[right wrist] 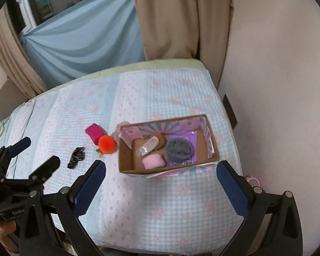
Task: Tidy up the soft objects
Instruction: 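Withdraw both tools from the box toward the remaining items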
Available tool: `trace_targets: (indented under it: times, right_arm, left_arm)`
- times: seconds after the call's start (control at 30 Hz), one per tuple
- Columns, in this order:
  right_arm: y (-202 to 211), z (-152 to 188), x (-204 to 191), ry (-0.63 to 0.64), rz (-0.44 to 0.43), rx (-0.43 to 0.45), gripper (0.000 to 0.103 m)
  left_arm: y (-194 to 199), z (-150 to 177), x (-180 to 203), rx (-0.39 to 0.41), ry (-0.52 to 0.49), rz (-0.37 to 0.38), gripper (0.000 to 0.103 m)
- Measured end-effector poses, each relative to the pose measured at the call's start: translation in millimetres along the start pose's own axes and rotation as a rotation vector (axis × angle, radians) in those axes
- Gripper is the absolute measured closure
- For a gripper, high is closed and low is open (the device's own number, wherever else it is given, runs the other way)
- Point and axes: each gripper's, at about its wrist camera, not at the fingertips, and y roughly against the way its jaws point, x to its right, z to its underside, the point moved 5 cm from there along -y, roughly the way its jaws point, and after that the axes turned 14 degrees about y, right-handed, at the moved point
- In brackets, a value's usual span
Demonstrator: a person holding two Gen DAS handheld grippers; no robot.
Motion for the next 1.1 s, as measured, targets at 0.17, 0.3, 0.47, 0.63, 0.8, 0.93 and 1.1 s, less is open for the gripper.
trace_targets:
  times: [0.17, 0.3, 0.47, 0.63, 0.8, 0.93, 1.1]
  right_arm:
    - [15, -9, -14, 0.034, 0.001, 0.061, 0.000]
    - [17, -19, -32, 0.054, -0.028, 0.098, 0.000]
    - [11, -34, -63, 0.087, -0.046, 0.123, 0.000]
    - [-16, -49, -105, 0.089, -0.054, 0.136, 0.000]
    - [-56, -59, -145, 0.094, -0.024, 0.129, 0.000]
    - [-97, -68, -176, 0.110, -0.021, 0.113, 0.000]
    - [-158, -73, -206, 0.115, -0.030, 0.089, 0.000]
  left_arm:
    - [19, 3, -38, 0.034, 0.030, -0.070, 0.000]
    - [23, 7, -80, 0.025, 0.085, -0.122, 0.000]
    - [9, 11, -131, 0.007, 0.128, -0.144, 0.000]
    - [-17, 14, -184, -0.019, 0.131, -0.132, 0.000]
    - [-54, 20, -230, -0.046, 0.105, -0.091, 0.000]
    - [-101, 29, -258, -0.091, 0.046, -0.046, 0.000]
    - [-160, 41, -276, -0.132, -0.038, -0.011, 0.000]
